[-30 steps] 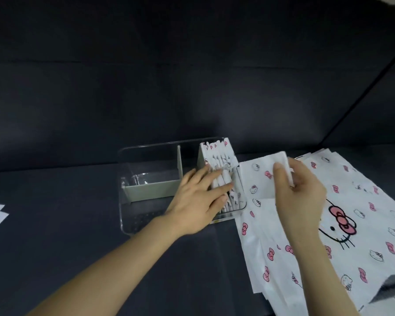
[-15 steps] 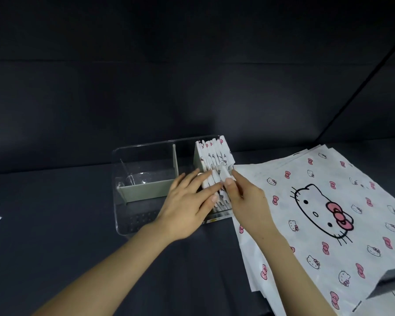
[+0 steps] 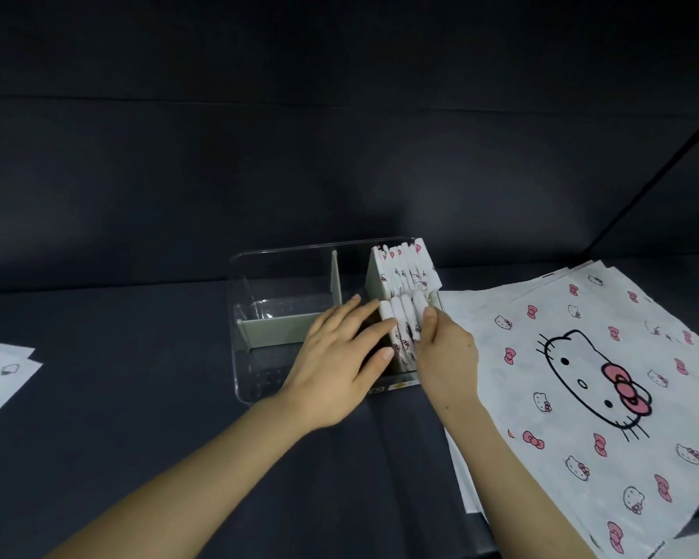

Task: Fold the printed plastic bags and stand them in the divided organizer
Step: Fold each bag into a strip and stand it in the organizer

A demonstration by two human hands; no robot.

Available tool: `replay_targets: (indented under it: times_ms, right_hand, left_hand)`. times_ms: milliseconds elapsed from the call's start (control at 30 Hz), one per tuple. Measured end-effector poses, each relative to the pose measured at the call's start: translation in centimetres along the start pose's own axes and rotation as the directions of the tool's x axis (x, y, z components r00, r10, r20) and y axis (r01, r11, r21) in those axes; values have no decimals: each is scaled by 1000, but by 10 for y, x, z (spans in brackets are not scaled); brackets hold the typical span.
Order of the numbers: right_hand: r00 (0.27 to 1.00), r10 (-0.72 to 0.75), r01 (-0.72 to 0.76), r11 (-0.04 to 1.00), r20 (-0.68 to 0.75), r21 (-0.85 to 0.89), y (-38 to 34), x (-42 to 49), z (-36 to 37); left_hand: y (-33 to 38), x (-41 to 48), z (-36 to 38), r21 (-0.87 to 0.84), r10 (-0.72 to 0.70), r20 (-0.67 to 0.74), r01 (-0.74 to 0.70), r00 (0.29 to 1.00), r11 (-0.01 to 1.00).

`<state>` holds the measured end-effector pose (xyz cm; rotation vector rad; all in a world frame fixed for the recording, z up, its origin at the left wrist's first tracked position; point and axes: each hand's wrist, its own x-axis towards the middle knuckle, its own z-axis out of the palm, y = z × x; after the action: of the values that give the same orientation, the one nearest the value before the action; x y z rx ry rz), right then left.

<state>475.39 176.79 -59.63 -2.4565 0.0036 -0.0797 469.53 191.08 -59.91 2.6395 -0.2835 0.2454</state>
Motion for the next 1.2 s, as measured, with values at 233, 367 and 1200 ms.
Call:
replay_targets:
  times_ms: [233,367,1200]
  right_hand:
    - [993,-21,27,999,114,-47,-6,-9,0]
    - [996,-93,92,995,-13,-31,-9,-17,-3]
    - [571,-714,810,571,406,-135,-117,-155,201]
  left_hand:
    - [-27,-35,-31,67,-6,-3,6,1000,998]
    - [-48,-58,-45,130,-39,16,36,999,991]
    - [-233,-318,-101,244,-872,-267,904,411,351]
